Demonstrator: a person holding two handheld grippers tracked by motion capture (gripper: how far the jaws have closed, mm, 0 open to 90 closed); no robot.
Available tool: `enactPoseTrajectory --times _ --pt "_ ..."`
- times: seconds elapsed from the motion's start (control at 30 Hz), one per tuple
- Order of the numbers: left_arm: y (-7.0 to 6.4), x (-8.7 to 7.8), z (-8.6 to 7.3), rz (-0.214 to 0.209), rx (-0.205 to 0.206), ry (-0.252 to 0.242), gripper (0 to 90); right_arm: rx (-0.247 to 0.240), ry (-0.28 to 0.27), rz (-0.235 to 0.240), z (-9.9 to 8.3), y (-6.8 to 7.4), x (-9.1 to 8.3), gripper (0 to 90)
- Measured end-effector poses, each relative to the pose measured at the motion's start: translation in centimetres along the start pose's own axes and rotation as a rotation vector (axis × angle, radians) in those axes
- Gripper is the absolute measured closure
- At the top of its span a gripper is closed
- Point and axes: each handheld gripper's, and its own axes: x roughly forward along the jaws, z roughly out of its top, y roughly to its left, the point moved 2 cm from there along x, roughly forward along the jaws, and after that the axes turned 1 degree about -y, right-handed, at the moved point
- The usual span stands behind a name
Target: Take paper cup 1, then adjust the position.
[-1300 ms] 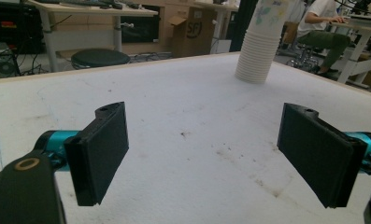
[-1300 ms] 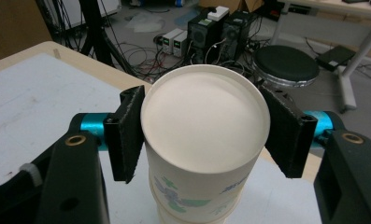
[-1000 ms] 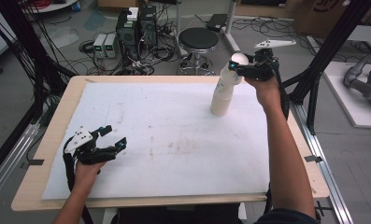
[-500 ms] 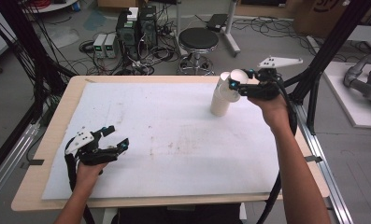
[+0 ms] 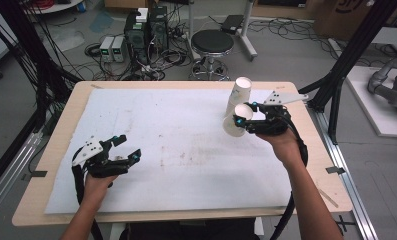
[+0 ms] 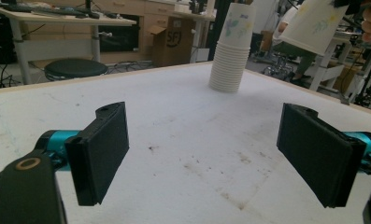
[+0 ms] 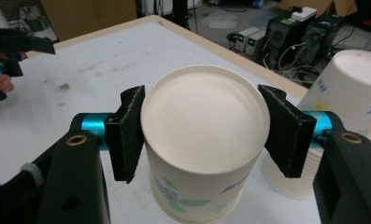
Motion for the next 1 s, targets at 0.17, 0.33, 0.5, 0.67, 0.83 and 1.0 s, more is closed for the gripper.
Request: enactPoseTrajectory --times 0.17,0.33,0.5,0.67,0.83,1.0 --pt "-0.1 0.3 -0.2 -0.009 0.005 0.008 16.8 0.009 -0.001 0.018 -1.3 0.5 0.2 37.1" --pt "-0.2 0.5 -0.3 -0.02 0.011 0.021 16.8 0.005 -0.005 0.04 -2.4 1.2 0.6 37.0" --pt "-0.3 0.4 -0.3 -0.016 0.013 0.018 17.1 -0.003 -0.004 0.061 -3.4 1.9 1.3 36.9" --pt "-0.4 0.5 -0.3 -0.03 0.011 0.024 16.2 -0.009 -0.002 0.071 -3.7 2.3 1.8 36.8" --pt "-0.6 0.9 -0.4 -0.051 0.01 0.045 15.7 -0.026 -0.005 0.09 -3.8 2.8 1.9 36.7" --pt "-0.9 1.1 -0.4 -0.082 0.006 0.044 15.7 -0.024 -0.009 0.103 -4.1 3.2 2.1 36.7"
